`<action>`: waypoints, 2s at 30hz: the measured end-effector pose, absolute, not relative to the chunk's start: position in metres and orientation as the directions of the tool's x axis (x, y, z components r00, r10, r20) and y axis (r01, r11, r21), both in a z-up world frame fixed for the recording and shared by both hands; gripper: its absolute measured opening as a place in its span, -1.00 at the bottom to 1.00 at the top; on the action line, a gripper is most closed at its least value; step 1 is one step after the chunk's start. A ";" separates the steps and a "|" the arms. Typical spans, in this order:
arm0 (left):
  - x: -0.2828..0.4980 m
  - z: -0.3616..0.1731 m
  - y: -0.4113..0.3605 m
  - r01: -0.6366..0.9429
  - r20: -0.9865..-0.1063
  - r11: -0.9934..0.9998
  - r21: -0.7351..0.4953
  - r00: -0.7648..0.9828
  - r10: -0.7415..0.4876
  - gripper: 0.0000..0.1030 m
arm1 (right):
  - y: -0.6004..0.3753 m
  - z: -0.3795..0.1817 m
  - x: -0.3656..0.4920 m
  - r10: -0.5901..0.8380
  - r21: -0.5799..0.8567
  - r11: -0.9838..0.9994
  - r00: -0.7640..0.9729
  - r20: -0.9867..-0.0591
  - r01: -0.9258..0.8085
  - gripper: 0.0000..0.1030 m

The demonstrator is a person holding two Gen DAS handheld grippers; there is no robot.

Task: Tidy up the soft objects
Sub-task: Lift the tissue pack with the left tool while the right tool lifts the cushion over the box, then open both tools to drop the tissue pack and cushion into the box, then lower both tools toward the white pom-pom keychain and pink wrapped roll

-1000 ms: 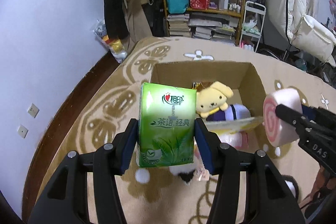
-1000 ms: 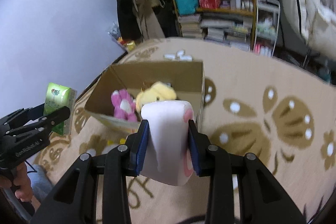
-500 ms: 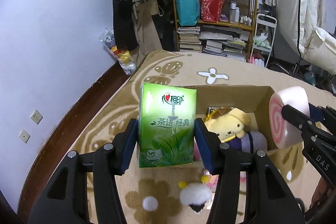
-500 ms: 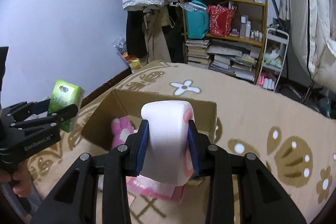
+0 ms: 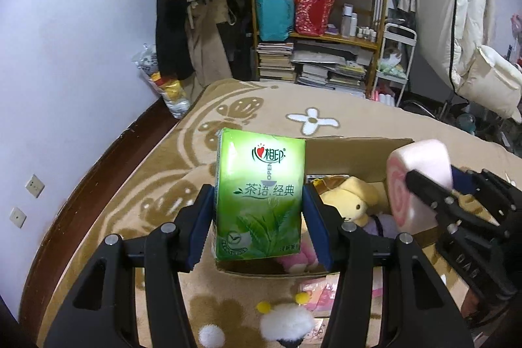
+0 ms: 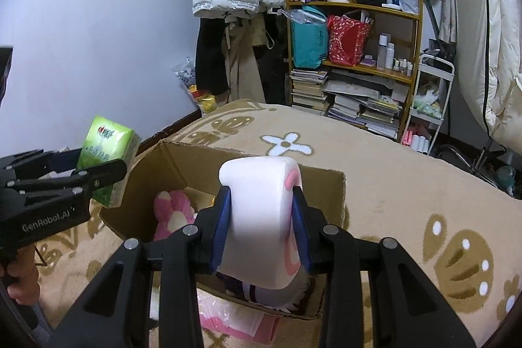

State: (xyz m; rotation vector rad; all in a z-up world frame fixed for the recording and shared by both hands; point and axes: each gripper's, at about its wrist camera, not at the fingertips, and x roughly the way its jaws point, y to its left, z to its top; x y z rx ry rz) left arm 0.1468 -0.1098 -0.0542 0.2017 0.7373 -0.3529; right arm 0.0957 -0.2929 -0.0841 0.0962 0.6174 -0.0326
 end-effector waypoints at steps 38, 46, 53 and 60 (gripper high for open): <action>0.138 -0.054 -0.095 0.338 -0.692 0.932 0.126 0.704 -0.162 0.77 | -0.311 -0.100 0.081 0.005 0.144 0.983 0.778 -0.628 0.110 0.77; 0.127 -0.048 -0.072 0.302 -0.713 0.949 0.096 0.685 -0.146 0.89 | -0.308 -0.093 0.064 0.004 0.160 0.980 0.782 -0.623 0.122 0.94; 0.113 -0.050 -0.059 0.281 -0.742 0.956 0.081 0.657 -0.131 0.92 | -0.306 -0.089 0.044 0.003 0.179 0.974 0.776 -0.631 0.142 0.97; 0.100 -0.058 -0.053 0.276 -0.780 0.958 0.076 0.615 -0.116 0.92 | -0.298 -0.091 0.027 0.008 0.187 0.971 0.754 -0.657 0.152 0.97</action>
